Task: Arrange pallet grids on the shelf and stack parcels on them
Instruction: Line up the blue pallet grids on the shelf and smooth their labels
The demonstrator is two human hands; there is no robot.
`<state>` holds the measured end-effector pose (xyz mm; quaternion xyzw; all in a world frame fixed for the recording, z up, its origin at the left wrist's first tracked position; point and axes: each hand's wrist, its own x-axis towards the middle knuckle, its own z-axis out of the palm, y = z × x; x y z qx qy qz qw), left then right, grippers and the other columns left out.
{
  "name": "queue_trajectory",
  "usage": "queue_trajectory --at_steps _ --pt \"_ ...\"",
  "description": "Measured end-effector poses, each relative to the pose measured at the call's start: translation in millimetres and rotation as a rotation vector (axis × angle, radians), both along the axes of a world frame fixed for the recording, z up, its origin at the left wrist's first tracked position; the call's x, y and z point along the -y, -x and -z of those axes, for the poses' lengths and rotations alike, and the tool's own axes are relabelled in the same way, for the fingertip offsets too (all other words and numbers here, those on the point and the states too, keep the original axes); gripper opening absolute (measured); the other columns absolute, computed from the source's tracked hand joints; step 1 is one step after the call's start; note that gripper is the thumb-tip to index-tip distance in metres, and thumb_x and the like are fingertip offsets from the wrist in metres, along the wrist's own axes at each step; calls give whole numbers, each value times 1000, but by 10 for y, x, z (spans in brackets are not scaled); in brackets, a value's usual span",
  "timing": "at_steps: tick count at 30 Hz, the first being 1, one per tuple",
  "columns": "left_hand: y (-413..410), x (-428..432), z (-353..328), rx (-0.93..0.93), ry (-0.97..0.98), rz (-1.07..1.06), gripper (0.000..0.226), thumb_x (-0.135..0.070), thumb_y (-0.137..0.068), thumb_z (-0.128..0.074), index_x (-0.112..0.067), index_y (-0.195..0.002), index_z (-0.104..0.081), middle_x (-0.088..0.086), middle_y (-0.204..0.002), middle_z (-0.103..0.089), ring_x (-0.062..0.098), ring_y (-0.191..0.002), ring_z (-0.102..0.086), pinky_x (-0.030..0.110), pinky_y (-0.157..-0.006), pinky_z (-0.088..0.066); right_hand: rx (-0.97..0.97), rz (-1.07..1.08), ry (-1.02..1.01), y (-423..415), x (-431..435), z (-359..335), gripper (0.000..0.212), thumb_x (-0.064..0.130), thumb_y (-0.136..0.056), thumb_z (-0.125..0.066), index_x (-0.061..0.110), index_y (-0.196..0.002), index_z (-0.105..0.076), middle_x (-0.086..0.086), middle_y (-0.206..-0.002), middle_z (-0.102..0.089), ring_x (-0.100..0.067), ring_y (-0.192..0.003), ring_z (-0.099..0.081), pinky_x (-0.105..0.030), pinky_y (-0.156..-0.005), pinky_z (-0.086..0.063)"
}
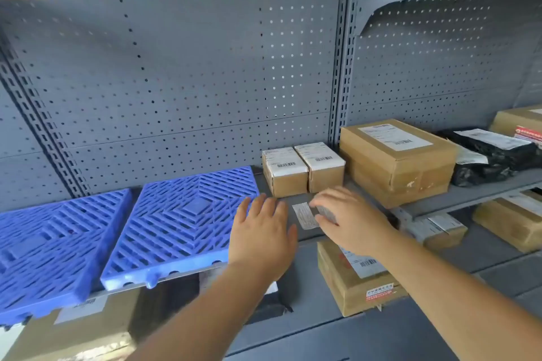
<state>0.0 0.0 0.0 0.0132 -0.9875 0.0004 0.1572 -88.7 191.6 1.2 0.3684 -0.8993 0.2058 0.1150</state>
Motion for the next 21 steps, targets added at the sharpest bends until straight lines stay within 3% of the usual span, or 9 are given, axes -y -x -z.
queue_trajectory --at_steps 2,4,8,11,13,16,18,21 --pt "45 -46 80 -24 -10 26 44 -45 -92 -47 -18 -123 -64 -2 -125 -65 24 -135 -49 48 -118 -26 0 8 -34 55 -3 92 30 27 -99 -55 20 -126 -65 11 -127 -61 -11 -124 -47 -33 -106 -36" --pt "71 -99 155 44 9 33 45 -43 -98 -44 -18 -133 -57 -1 -135 -59 23 -144 -37 47 -122 -15 9 -5 -92 92 -5 200 32 30 -99 -53 20 -127 -65 10 -129 -61 -12 -127 -47 -31 -107 -32" --pt "141 -191 131 79 27 35 44 -37 -103 -36 -17 -142 -45 -1 -147 -47 22 -152 -18 45 -123 -2 -54 -53 -162 167 -54 314 42 46 -91 -47 20 -116 -69 9 -118 -67 -15 -119 -53 -38 -101 -40" --pt "180 -262 167 131 37 34 44 -30 -103 -33 -17 -145 -40 0 -150 -42 22 -153 -13 45 -123 1 -104 -72 -138 168 -89 432 44 50 -87 -48 23 -113 -70 13 -117 -66 -11 -120 -51 -33 -103 -32" --pt "179 -307 183 140 23 28 45 -26 -99 -33 -16 -140 -48 1 -142 -51 25 -150 -26 46 -124 -6 -123 -76 -100 173 -110 496 44 51 -86 -50 24 -114 -70 16 -119 -66 -9 -122 -50 -31 -104 -25" --pt "192 -322 255 12 -4 51 48 -26 -82 -32 -15 -105 -73 1 -101 -70 30 -119 -63 49 -109 -40 -105 -88 -81 168 -156 561 40 51 -87 -52 28 -114 -69 18 -118 -64 -10 -122 -52 -33 -104 -27" --pt "209 -334 341 -45 12 53 34 -24 -76 -44 -17 -93 -74 -1 -90 -70 29 -109 -68 47 -99 -50 -119 -106 -59 170 -181 578 33 46 -87 -54 29 -111 -69 17 -114 -64 -12 -117 -54 -37 -100 -35" --pt "226 -389 417 -76 -17 55 19 -18 -66 -74 -21 -85 -73 -3 -88 -68 27 -106 -68 44 -97 -52 -155 -133 4 162 -203 586 19 34 -85 -60 30 -101 -70 18 -104 -63 -14 -106 -57 -39 -89 -42"
